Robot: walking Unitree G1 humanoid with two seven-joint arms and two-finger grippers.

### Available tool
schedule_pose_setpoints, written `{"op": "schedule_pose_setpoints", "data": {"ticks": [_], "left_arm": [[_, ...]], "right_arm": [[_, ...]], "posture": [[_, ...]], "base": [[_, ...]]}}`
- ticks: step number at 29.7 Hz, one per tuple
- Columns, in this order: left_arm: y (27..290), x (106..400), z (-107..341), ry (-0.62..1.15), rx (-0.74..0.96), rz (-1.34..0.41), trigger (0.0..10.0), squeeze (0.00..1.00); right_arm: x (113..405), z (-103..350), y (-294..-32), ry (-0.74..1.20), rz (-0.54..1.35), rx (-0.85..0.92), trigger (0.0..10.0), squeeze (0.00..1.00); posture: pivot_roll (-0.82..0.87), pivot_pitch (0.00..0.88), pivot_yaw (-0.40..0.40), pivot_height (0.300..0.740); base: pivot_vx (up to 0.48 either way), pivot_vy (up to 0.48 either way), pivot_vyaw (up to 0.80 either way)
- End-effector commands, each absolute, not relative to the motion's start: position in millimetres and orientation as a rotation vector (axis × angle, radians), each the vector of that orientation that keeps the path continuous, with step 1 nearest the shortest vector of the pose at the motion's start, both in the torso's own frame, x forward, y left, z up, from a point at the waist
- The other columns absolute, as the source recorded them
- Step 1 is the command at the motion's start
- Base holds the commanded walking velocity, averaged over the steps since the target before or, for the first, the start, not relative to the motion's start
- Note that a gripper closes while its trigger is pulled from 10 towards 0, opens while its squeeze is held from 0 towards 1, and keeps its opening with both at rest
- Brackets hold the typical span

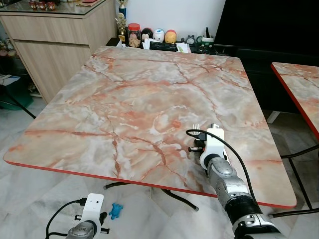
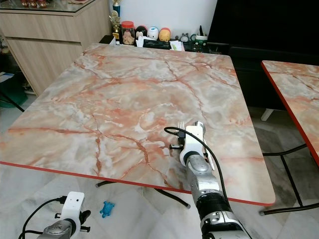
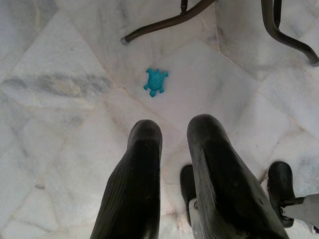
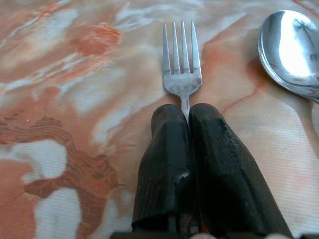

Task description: Setting the table

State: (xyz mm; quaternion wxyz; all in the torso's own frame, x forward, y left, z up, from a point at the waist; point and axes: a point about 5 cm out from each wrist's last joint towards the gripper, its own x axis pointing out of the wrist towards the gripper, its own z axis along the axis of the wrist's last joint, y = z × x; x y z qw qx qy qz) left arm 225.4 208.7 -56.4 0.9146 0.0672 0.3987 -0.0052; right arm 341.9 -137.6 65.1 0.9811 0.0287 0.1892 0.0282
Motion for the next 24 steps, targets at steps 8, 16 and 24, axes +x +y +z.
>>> {"op": "schedule_pose_setpoints", "data": {"ticks": [8,16,24], "left_arm": [[210,219,-61,0.849,0.164,-0.009,10.0,0.00],[211,218,-61,0.850,0.157,0.004,10.0,0.00],[212,215,-62,0.853,0.150,0.013,10.0,0.00]], "right_arm": [[343,84,-132,0.211,0.075,0.031,10.0,0.00],[331,115,-126,-0.039,0.096,0.020,10.0,0.00],[306,126,-128,-0.191,0.151,-0.053,10.0,0.00]], "posture": [[0.10,0.000,-0.033,0.740],[0.10,0.002,-0.039,0.740],[0.09,0.004,-0.040,0.740]], "base": [[0.000,0.000,0.00],[0.000,0.000,0.00],[0.000,0.000,0.00]]}}
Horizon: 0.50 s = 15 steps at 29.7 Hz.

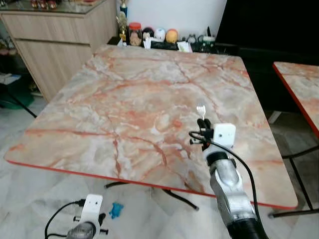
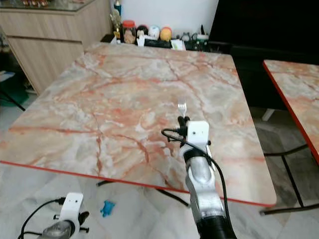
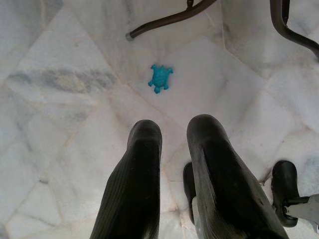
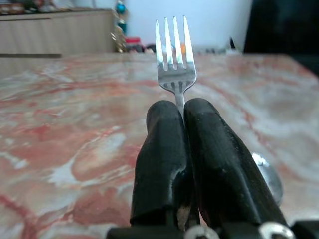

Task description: Setting the table

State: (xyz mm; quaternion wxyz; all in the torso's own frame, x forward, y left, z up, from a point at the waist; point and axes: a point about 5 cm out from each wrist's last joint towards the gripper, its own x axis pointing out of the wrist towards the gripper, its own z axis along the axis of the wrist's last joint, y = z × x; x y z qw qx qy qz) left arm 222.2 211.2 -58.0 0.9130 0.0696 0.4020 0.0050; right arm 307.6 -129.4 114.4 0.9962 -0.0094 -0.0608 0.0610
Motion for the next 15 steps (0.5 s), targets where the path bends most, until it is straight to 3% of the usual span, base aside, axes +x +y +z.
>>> {"op": "schedule_pose_setpoints", "data": {"ticks": [1,11,15], "left_arm": [[212.6,214.9,-62.4,0.853,0.150,0.014,10.0,0.00],[214.1,214.9,-61.7,0.844,0.164,0.012,10.0,0.00],[214.7,216.3,-60.7,0.836,0.169,0.010,10.0,0.00]], "right_arm": [[304.7,127.1,-128.5,-0.200,0.153,-0.058,10.0,0.00],[299.9,134.4,-137.3,-0.232,0.133,-0.077,10.0,0.00],[301.8,136.5,-134.7,-0.237,0.117,-0.053,10.0,0.00]], "posture": [[0.09,0.004,-0.040,0.740],[0.09,0.000,-0.036,0.740],[0.09,0.000,-0.034,0.740]], "base": [[0.000,0.000,0.00],[0.000,0.000,0.00],[0.000,-0.366,0.00]]}}
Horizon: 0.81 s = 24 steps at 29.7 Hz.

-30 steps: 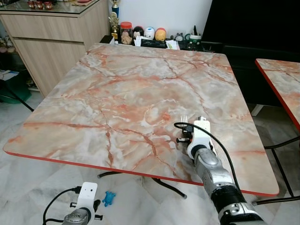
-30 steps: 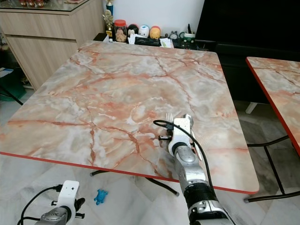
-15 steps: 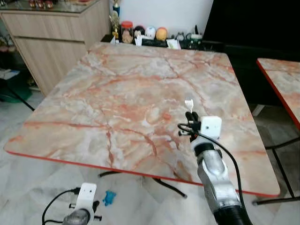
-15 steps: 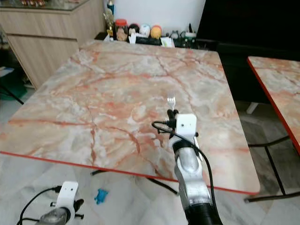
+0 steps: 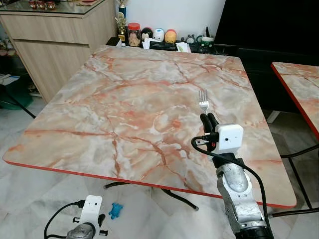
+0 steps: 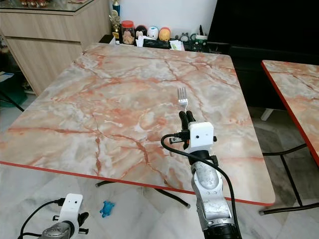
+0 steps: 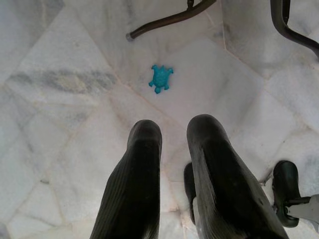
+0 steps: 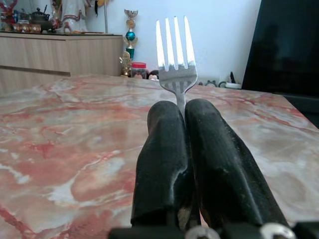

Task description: Setting the table

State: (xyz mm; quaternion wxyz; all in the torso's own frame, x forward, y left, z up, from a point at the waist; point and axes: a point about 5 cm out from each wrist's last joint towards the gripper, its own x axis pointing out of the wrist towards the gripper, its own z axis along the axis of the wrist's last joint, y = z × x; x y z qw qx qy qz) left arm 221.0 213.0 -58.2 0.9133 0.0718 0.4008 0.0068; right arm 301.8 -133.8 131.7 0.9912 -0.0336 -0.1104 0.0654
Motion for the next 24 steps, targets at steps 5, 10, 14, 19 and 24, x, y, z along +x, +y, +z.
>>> {"op": "schedule_pose_setpoints", "data": {"ticks": [5,10,14,19,24], "left_arm": [[215.0,216.5,-60.4,0.835,0.170,0.010,10.0,0.00],[215.2,216.6,-60.3,0.834,0.170,0.010,10.0,0.00],[214.6,216.7,-60.3,0.832,0.170,0.008,10.0,0.00],[213.7,216.4,-60.7,0.832,0.170,0.004,10.0,0.00],[213.2,216.1,-61.0,0.833,0.171,0.003,10.0,0.00]], "right_arm": [[303.6,139.0,-132.7,-0.250,0.101,-0.038,10.0,0.00],[305.2,141.2,-129.6,-0.248,0.111,-0.017,10.0,0.00],[305.5,142.9,-129.2,-0.255,0.110,-0.015,10.0,0.00],[305.1,143.9,-126.0,-0.269,0.115,-0.006,10.0,0.00],[306.4,143.7,-125.2,-0.260,0.111,-0.003,10.0,0.00]], "posture": [[0.09,0.000,-0.037,0.740],[0.09,0.000,-0.038,0.740],[0.09,0.000,-0.038,0.740],[0.08,0.000,-0.040,0.740],[0.08,0.000,-0.040,0.740]], "base": [[0.000,-0.412,0.00],[0.000,-0.413,-0.14],[0.000,-0.413,-0.68],[0.000,-0.413,0.00],[0.000,-0.414,0.00]]}}
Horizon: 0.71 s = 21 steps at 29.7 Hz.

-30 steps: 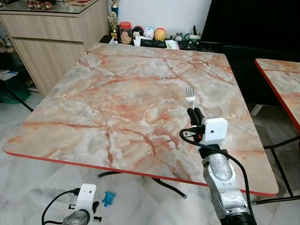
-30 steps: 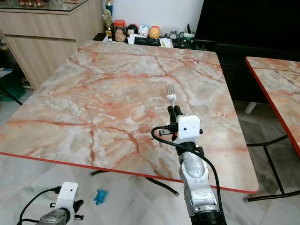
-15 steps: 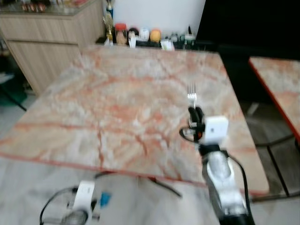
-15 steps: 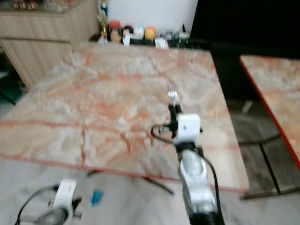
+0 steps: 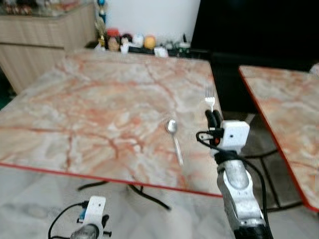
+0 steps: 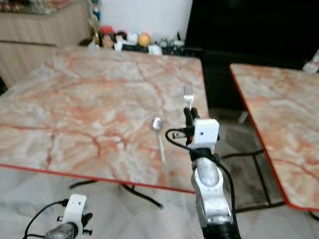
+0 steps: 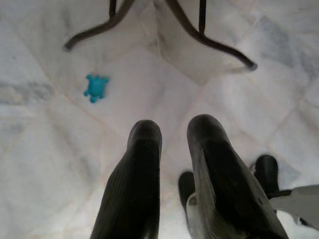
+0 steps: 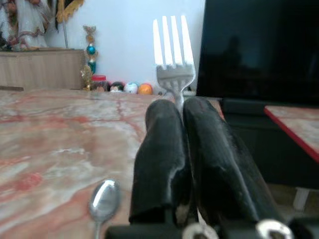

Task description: Setting the table

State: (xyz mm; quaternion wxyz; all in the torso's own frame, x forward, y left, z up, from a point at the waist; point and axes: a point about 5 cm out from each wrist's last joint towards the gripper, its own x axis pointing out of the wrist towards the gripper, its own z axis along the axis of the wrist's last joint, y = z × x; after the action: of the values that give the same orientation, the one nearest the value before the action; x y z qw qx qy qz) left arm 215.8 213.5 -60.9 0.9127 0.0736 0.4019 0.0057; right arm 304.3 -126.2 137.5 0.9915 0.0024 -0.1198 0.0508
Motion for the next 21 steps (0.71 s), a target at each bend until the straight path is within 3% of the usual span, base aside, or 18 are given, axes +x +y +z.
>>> {"op": "schedule_pose_setpoints", "data": {"ticks": [1,4,21], "left_arm": [[213,216,-61,0.833,0.171,0.003,10.0,0.00],[213,216,-61,0.835,0.173,0.002,10.0,0.00],[214,216,-61,0.835,0.177,0.006,10.0,0.00]], "right_arm": [[307,144,-125,-0.256,0.112,-0.004,10.0,0.00],[307,143,-124,-0.252,0.112,-0.001,10.0,0.00],[309,154,-127,-0.301,0.095,-0.001,10.0,0.00]], "posture": [[0.08,0.000,-0.040,0.740],[0.08,0.000,-0.040,0.740],[0.08,0.000,-0.037,0.740]], "base": [[0.000,-0.412,0.00],[0.000,-0.412,-0.75],[0.000,-0.412,0.00]]}}
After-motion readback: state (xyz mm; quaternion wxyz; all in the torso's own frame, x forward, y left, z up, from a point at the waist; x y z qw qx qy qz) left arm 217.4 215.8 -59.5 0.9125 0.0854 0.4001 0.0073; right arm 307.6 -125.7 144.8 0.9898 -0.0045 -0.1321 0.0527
